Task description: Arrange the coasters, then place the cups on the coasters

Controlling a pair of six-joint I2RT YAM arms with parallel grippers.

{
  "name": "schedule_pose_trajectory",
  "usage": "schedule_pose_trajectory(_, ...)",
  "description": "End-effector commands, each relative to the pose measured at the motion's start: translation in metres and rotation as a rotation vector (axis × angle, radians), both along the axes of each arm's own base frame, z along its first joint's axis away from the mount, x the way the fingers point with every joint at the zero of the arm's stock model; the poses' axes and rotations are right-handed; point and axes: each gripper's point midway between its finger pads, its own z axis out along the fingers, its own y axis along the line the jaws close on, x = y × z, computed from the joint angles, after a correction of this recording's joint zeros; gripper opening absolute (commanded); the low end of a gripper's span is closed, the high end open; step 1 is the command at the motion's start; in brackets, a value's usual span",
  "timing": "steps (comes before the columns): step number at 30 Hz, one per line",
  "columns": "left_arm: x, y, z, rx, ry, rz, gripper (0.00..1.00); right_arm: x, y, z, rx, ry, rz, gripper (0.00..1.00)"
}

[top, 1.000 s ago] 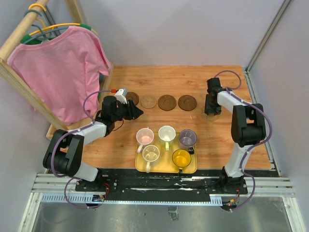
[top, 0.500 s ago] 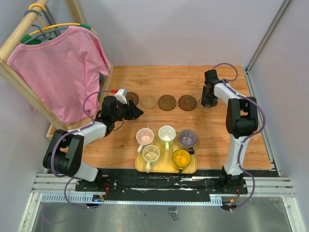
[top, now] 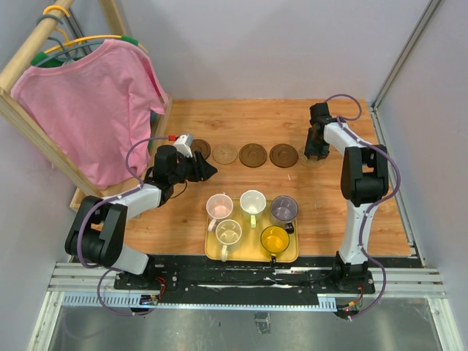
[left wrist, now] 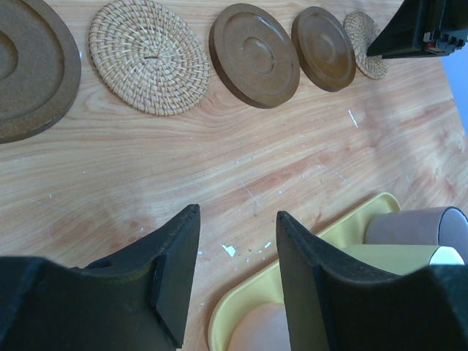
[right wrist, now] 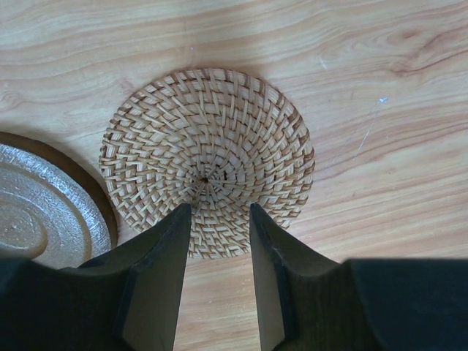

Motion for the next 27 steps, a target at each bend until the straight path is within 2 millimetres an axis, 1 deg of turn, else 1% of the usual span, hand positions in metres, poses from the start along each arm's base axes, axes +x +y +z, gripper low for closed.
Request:
schedule_pose_trajectory(1,0.0,-0.001,0.004,0.003,-0.018,-0.005,0.5,-0.034,-0.033,-0.04,-0.072,0.158,-0.09,0.38)
schedule_pose_trajectory(7,-0.001,-0.002,0.003,-0.003,-0.011,-0.007,0.51,-0.042,-0.041,-0.041,-0.062,0.17,-0.131,0.38)
schedule_pose_trajectory(11,-0.001,-0.002,0.004,-0.003,-0.013,-0.005,0.51,-0.043,-0.044,-0.039,-0.06,0.161,-0.141,0.38)
schedule_pose_trajectory(19,-0.002,-0.002,0.005,-0.008,-0.014,-0.003,0.51,-0.047,-0.039,-0.042,-0.03,0.167,-0.117,0.38)
schedule_pose_trajectory(22,-0.002,-0.001,0.005,-0.006,-0.017,-0.001,0.51,-0.045,-0.037,-0.038,-0.018,0.147,-0.102,0.38)
schedule_pose_trajectory(27,0.001,-0.001,0.006,-0.005,-0.022,0.006,0.51,-0.031,-0.033,-0.023,-0.001,0.091,-0.071,0.38)
